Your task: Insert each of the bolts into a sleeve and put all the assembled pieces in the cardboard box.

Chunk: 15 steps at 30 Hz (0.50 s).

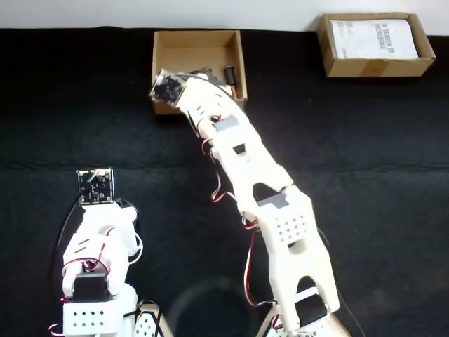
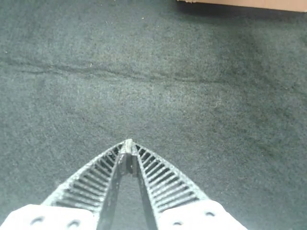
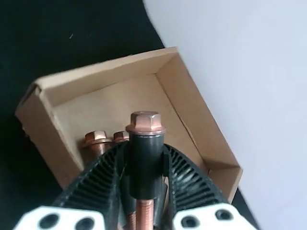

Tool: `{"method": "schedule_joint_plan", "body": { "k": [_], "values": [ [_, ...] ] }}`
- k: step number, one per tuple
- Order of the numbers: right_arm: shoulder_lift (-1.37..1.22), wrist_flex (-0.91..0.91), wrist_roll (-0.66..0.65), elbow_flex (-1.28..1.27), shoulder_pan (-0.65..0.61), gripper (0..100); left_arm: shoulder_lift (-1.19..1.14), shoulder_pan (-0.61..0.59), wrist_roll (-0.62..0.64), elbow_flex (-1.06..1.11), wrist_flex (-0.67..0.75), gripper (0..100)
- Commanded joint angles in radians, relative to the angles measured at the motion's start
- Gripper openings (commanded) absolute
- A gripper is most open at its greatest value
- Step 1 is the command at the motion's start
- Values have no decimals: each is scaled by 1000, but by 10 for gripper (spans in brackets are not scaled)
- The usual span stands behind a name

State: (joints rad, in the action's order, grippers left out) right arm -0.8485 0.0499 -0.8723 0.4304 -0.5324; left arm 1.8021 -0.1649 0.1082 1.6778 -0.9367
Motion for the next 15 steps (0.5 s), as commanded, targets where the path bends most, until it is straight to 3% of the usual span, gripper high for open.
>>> {"method": "schedule_joint_plan", "body": {
  "k": [1,3,7,12,15],
  "values": [
    [-15,-28,-135,99,13,8,7,-15,5,18,2,9],
    [-22,-22,-180,101,10,12,7,-15,5,18,21,9],
    [22,24,-137,94,7,60,7,-15,5,18,26,9],
    [165,351,161,104,-8,252,7,-15,2,18,26,9],
    [271,503,339,102,-10,266,7,-15,0,18,25,9]
  ]
}}
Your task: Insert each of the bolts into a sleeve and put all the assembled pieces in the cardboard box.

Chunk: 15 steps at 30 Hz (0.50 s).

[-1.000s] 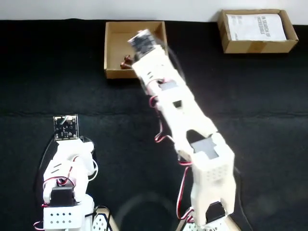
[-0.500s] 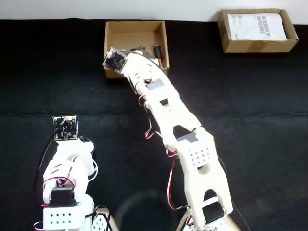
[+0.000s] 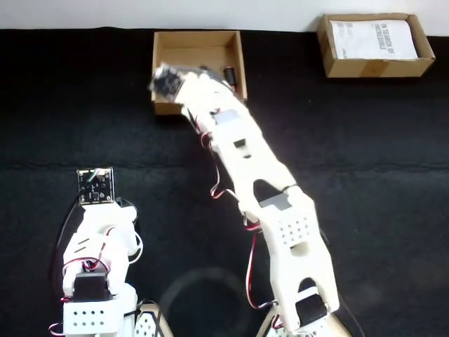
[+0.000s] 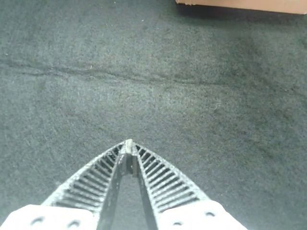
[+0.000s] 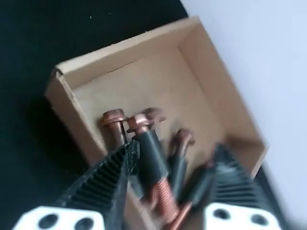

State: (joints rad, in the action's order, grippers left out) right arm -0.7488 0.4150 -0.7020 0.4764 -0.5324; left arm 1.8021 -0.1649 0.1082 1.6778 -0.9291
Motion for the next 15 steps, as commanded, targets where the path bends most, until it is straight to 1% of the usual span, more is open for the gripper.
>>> {"method": "schedule_joint_plan", "body": {
  "k": [1,4,6,11,15],
  "values": [
    [205,176,230,51,-7,266,7,-15,0,18,17,9],
    [295,271,397,51,15,266,7,-15,0,18,14,10],
    [348,321,470,51,24,266,7,-15,0,18,12,10],
    [504,499,554,51,39,266,7,-15,0,18,12,11],
    [616,667,626,51,8,266,5,-15,0,18,11,11]
  ]
}}
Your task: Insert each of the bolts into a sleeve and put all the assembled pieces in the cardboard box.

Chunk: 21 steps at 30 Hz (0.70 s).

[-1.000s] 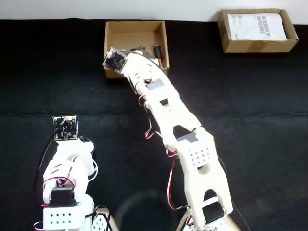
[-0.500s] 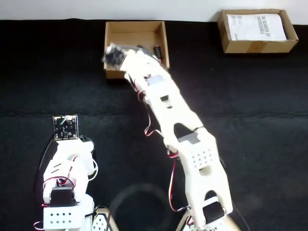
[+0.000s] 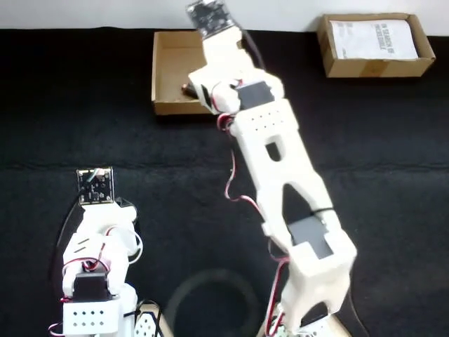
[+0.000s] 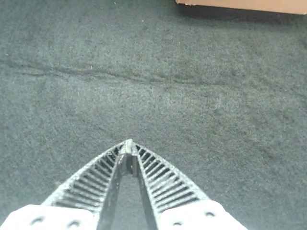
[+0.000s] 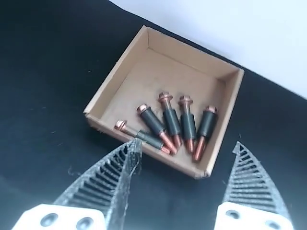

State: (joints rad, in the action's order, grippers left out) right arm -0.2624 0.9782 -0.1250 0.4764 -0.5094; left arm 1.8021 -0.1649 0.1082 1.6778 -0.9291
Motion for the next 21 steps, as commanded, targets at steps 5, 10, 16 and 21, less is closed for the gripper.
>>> {"method": "schedule_joint_plan", "body": {
  "k": [5,10,16,21],
  "values": [
    [231,294,106,50,-62,266,5,-15,0,18,11,11],
    [305,475,109,56,-127,266,5,-13,0,18,9,13],
    [420,717,109,50,-226,266,5,-8,0,18,9,13],
    [555,786,110,13,-243,266,5,-8,0,18,8,13]
  ]
}}
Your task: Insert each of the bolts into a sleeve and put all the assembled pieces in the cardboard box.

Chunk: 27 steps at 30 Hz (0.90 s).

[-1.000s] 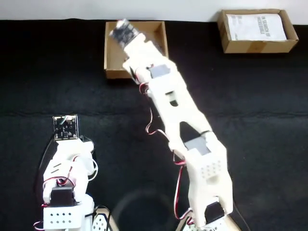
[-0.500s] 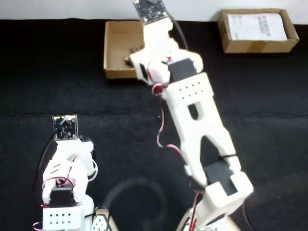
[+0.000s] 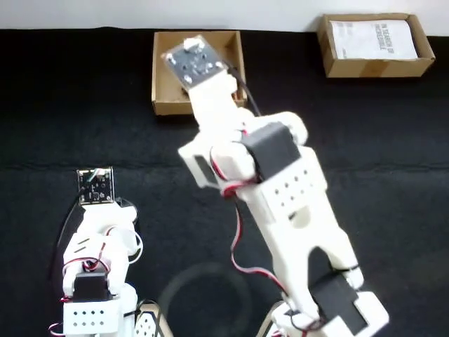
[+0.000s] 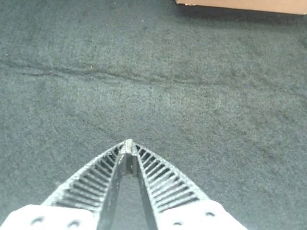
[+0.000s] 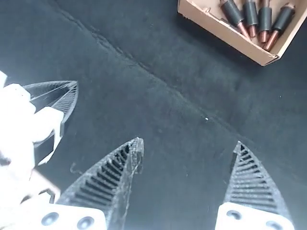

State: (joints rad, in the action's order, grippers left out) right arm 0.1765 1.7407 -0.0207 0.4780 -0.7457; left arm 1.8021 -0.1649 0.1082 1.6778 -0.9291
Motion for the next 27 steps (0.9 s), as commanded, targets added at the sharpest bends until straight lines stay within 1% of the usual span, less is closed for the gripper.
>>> {"method": "schedule_joint_plan", "body": {
  "k": [1,6,11,15,18,22,27],
  "values": [
    [154,24,6,-24,-4,266,5,-8,0,18,3,13],
    [427,24,6,-341,33,266,5,-8,0,18,-6,13],
    [745,21,6,-728,156,266,5,-8,0,18,-12,13],
    [957,-2,6,-984,249,266,5,-8,0,18,-12,13],
    [1096,-81,6,-1158,349,266,5,-8,0,18,-12,12],
    [1257,-262,3,-1376,547,266,5,-7,0,18,-35,11],
    [1435,-510,-2,-1636,786,266,5,81,3,18,-48,10]
  ]
}}
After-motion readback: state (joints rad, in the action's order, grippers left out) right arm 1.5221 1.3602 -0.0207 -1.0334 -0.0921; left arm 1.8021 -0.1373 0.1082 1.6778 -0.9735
